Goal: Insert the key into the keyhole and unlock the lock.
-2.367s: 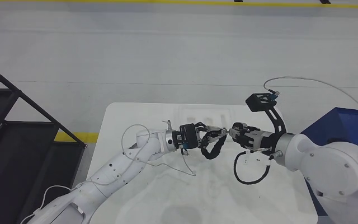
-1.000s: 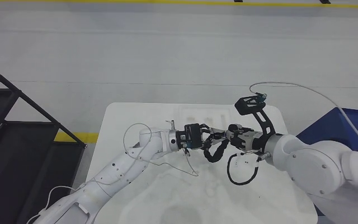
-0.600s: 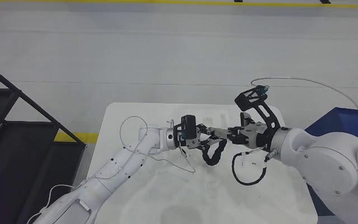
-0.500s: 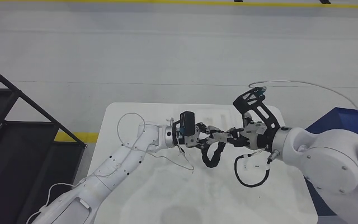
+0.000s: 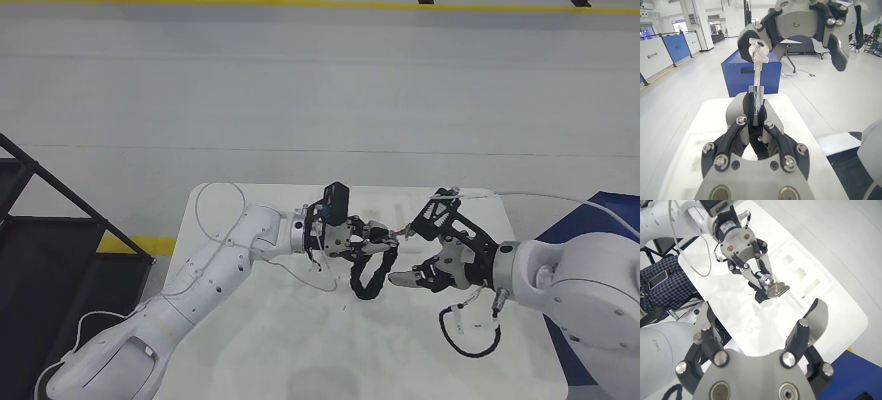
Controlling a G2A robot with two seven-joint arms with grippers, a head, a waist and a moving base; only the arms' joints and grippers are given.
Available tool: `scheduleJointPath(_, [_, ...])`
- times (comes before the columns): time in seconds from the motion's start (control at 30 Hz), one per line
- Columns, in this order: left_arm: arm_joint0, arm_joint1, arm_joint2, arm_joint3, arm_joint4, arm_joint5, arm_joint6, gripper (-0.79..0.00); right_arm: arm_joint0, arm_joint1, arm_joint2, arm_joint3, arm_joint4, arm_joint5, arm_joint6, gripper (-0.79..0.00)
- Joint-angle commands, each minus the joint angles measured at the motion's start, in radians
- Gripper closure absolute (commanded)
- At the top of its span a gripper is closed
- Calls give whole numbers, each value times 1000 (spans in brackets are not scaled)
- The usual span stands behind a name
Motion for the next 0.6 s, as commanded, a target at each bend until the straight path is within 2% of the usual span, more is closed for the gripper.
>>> scheduleJointPath(0.0, [-19,7,12,1,-37,0,-30,0,0,0,0,0,0,1,0,-785])
scheduleJointPath(0.27, [-57,32,53,-13,-132,0,-118,0,-13,1,-2,4,-27,-7,-10,-785])
scheduleJointPath(0.47, [-75,46,84,-16,-188,0,-156,0,-1,6,-24,-8,-110,-250,-40,-785])
scheduleJointPath(0.57, [-87,49,101,-17,-211,0,-175,0,5,4,-37,-13,-158,-318,-93,-785])
